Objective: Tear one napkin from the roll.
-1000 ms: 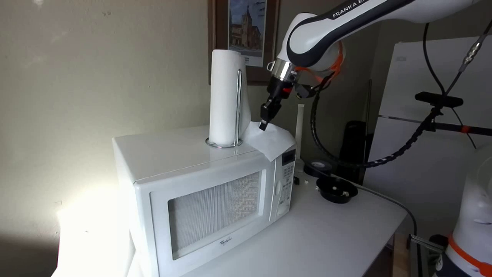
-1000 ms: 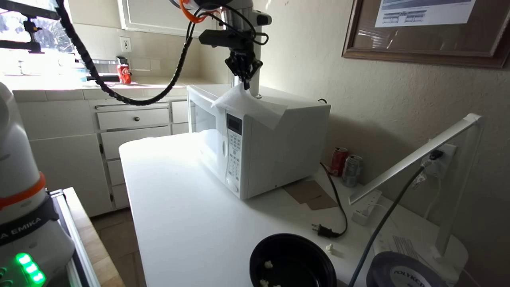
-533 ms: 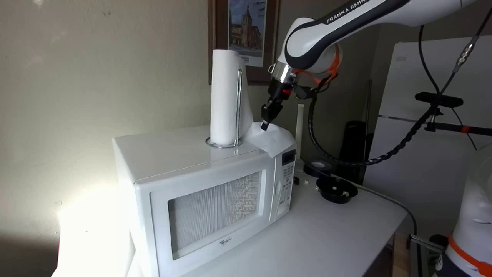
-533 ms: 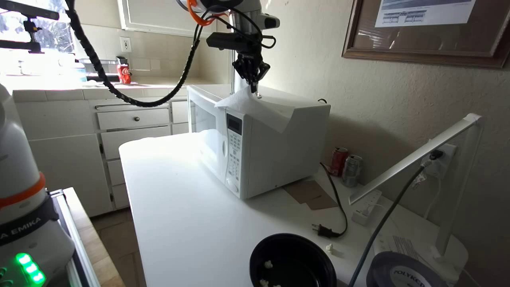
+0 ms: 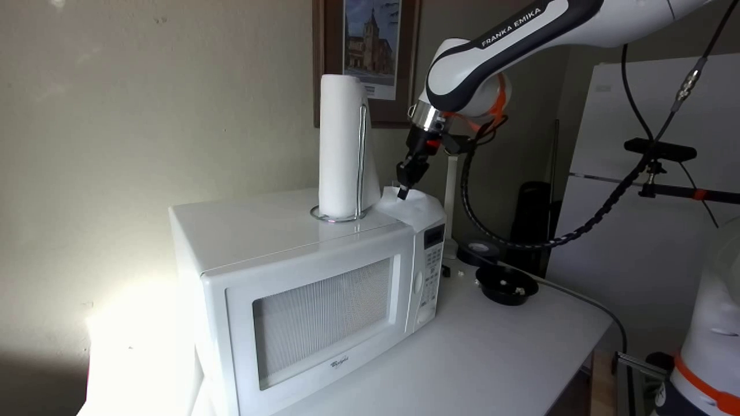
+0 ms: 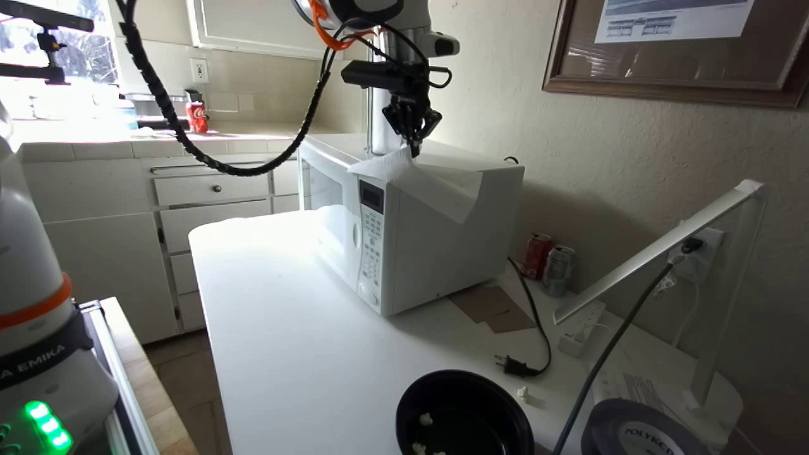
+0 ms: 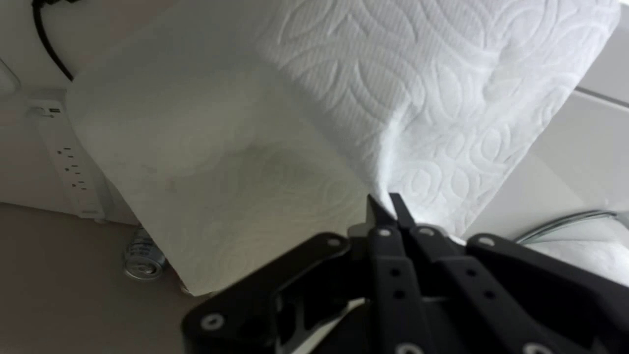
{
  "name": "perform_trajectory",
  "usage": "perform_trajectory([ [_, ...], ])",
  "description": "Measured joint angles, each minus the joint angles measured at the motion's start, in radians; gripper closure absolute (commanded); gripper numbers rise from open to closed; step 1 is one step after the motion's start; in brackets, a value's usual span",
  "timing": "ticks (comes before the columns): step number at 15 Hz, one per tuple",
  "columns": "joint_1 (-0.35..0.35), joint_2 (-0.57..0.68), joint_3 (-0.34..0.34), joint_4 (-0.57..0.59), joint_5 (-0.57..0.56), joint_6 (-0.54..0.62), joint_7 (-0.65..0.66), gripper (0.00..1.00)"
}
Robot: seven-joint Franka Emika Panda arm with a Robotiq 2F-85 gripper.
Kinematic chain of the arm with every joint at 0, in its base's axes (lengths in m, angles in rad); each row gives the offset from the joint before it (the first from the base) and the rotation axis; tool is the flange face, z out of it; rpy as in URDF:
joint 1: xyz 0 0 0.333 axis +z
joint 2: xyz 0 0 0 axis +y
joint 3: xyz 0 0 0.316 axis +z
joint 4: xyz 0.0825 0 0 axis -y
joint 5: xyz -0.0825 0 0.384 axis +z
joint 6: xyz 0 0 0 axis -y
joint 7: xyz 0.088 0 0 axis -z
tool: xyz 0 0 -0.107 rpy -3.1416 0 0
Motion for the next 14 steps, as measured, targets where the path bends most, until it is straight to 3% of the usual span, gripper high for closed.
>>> perform_trajectory([
  [14,-0.053,0.048,-0.016,0.023,-0.079,-0.008,0.056,1.0],
])
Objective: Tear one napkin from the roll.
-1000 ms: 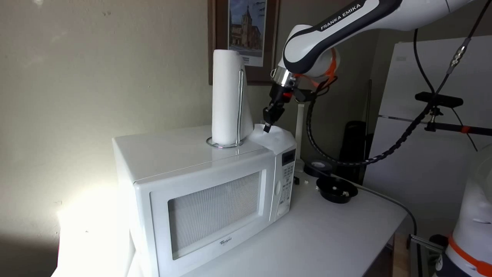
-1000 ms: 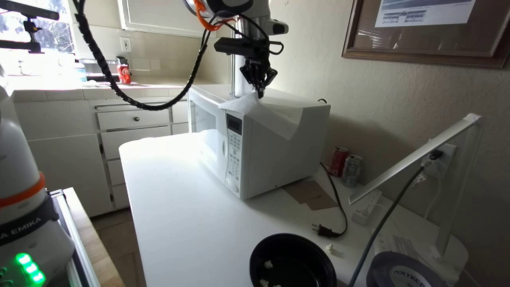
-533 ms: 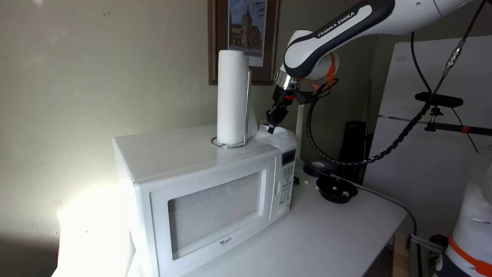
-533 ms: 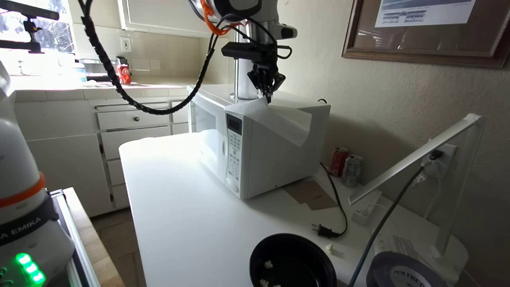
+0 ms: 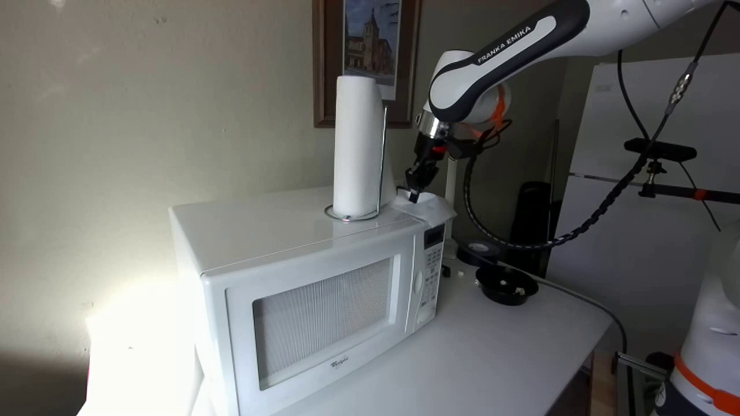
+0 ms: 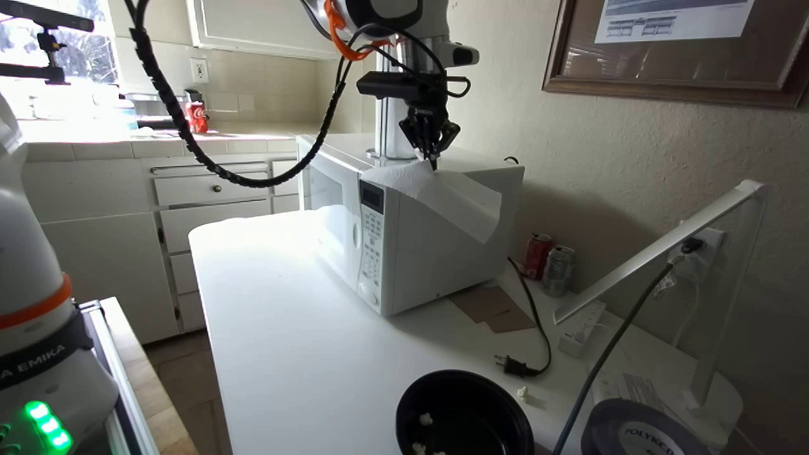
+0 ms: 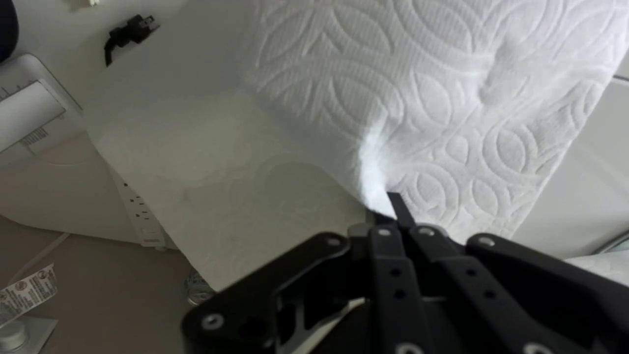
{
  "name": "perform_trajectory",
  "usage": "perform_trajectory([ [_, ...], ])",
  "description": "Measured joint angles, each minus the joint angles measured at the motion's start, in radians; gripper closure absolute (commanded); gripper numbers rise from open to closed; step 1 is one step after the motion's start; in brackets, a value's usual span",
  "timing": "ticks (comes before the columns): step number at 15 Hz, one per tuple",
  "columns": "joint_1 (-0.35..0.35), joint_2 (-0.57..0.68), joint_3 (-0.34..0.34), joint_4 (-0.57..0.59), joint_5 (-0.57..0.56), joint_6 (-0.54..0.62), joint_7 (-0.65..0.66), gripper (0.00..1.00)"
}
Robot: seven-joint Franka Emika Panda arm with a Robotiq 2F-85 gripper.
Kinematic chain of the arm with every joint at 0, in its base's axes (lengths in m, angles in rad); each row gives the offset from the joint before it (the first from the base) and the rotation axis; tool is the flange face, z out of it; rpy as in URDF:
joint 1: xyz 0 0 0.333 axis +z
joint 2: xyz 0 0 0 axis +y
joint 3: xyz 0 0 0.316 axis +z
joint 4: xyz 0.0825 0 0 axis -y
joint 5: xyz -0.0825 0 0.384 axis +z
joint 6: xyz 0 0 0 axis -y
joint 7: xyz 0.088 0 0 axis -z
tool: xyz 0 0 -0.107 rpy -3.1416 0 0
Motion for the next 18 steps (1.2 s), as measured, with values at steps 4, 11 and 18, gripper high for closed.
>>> perform_trajectory([
  [4,-0.006,0.011,-0.004,0.007,-0.015,-0.001,0.018,1.0],
  [11,-0.012,0.022,-0.005,0.025,-0.04,-0.03,0.038,1.0],
  [18,-0.012,0.025,-0.005,0.051,-0.124,-0.125,0.065,1.0],
])
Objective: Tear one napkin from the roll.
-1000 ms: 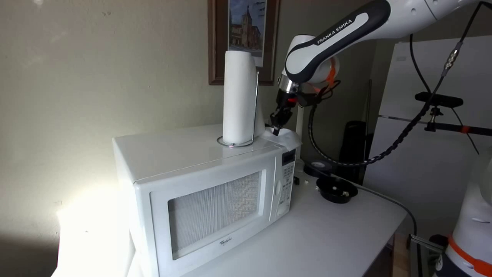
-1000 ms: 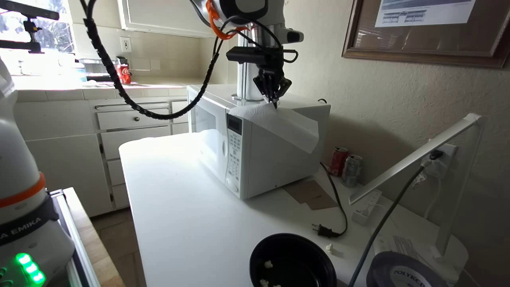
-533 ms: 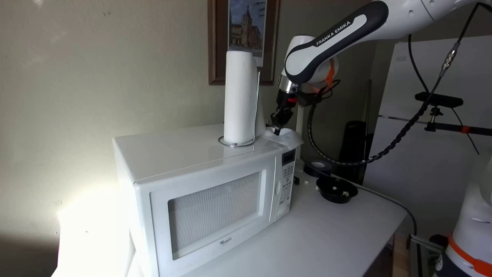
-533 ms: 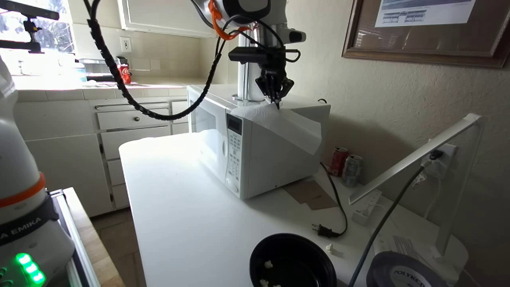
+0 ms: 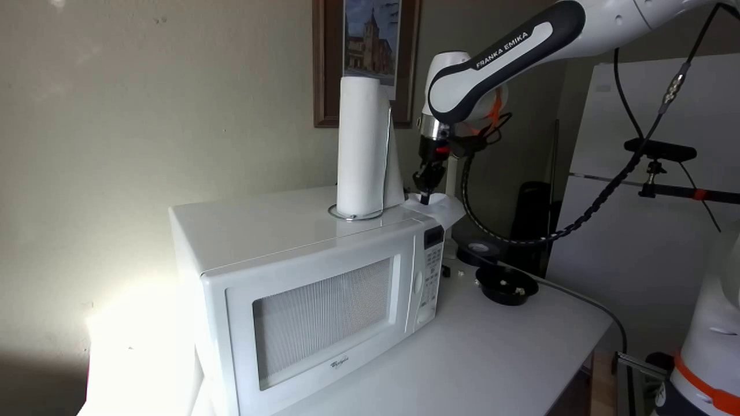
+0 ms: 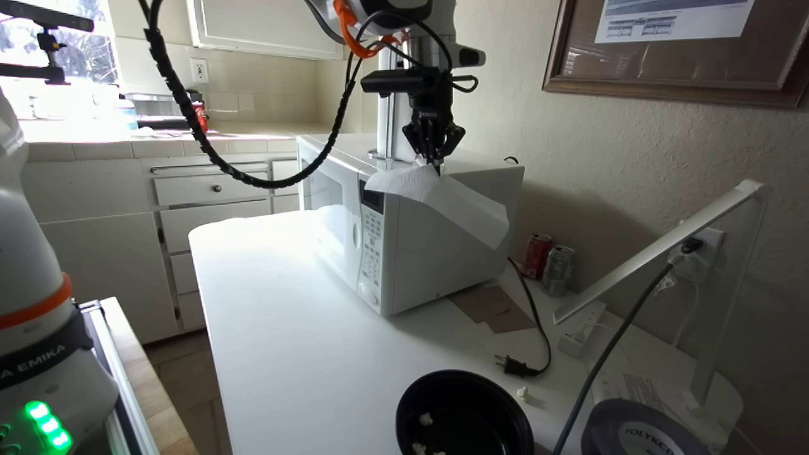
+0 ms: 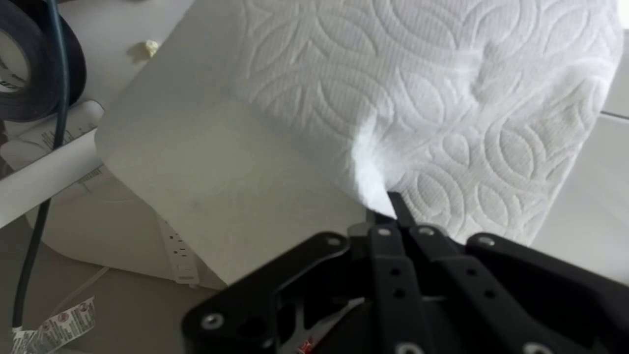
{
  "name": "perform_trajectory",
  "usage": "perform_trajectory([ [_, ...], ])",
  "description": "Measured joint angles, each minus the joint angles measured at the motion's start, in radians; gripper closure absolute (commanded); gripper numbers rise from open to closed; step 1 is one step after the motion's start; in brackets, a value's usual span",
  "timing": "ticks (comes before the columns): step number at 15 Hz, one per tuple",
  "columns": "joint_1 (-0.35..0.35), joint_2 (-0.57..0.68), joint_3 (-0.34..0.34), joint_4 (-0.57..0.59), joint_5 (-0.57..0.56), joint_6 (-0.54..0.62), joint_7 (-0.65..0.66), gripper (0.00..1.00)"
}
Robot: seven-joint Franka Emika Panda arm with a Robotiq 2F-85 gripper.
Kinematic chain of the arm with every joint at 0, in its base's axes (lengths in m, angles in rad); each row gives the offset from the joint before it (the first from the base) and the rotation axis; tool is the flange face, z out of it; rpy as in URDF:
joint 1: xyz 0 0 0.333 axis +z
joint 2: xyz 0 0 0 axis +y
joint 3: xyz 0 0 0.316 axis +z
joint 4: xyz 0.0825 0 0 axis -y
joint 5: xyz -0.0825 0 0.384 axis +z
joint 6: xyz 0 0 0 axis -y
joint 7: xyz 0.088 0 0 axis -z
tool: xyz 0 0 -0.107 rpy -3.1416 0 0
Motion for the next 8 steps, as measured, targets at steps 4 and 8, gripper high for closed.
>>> perform_trajectory([
  [4,0.0,0.004,0.0,0.002,-0.114,-0.038,0.047,1.0],
  [8,-0.001,0.01,0.0,0.017,-0.16,-0.069,0.054,1.0],
])
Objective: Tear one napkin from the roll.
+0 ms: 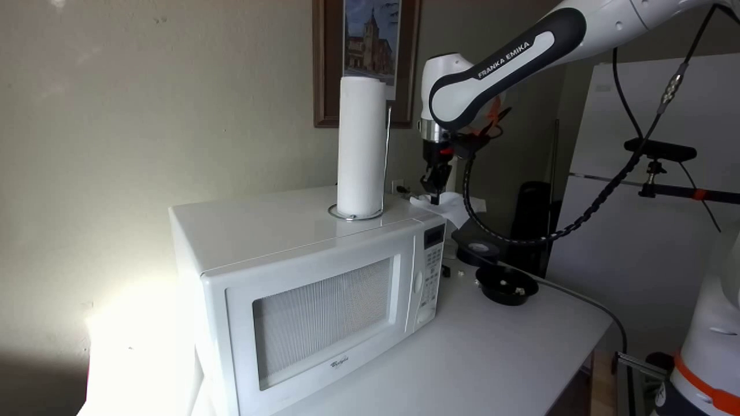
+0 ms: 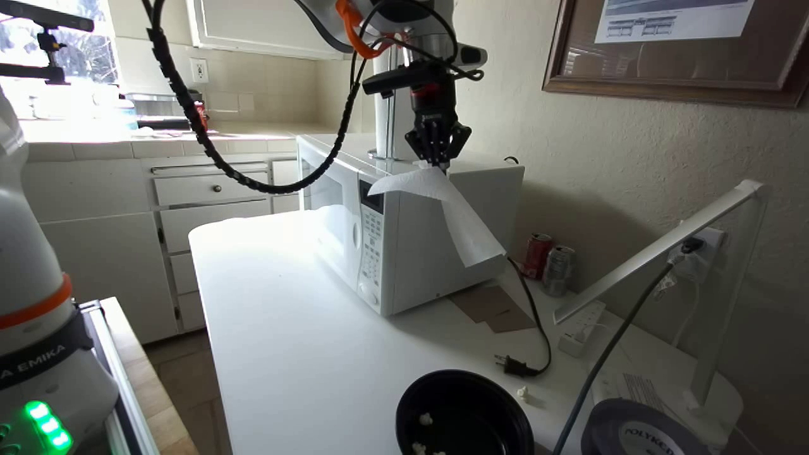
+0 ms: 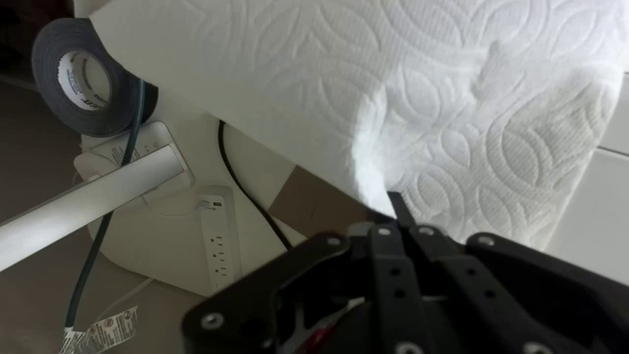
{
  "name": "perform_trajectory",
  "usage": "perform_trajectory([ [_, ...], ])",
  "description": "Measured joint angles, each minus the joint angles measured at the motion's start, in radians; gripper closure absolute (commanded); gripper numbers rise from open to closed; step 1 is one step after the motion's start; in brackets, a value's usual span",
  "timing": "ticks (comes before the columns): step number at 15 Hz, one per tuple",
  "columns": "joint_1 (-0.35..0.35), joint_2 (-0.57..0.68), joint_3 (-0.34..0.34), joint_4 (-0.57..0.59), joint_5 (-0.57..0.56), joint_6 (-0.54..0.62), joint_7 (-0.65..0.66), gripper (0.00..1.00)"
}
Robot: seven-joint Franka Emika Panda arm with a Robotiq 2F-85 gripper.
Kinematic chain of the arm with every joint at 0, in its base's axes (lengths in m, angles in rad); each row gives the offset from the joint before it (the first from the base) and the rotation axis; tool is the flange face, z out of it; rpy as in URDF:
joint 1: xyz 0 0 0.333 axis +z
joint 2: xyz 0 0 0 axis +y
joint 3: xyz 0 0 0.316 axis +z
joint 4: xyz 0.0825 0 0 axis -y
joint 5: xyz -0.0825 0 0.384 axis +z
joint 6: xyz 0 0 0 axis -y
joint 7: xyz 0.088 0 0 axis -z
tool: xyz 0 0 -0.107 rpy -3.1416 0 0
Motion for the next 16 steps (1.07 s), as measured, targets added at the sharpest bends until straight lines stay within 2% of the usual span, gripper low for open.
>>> perform_trajectory([
  [5,-0.002,-0.016,-0.002,0.031,-0.001,-0.042,-0.004,1.0],
  [16,-0.037,-0.215,-0.091,0.005,0.179,-0.095,-0.085,1.0],
])
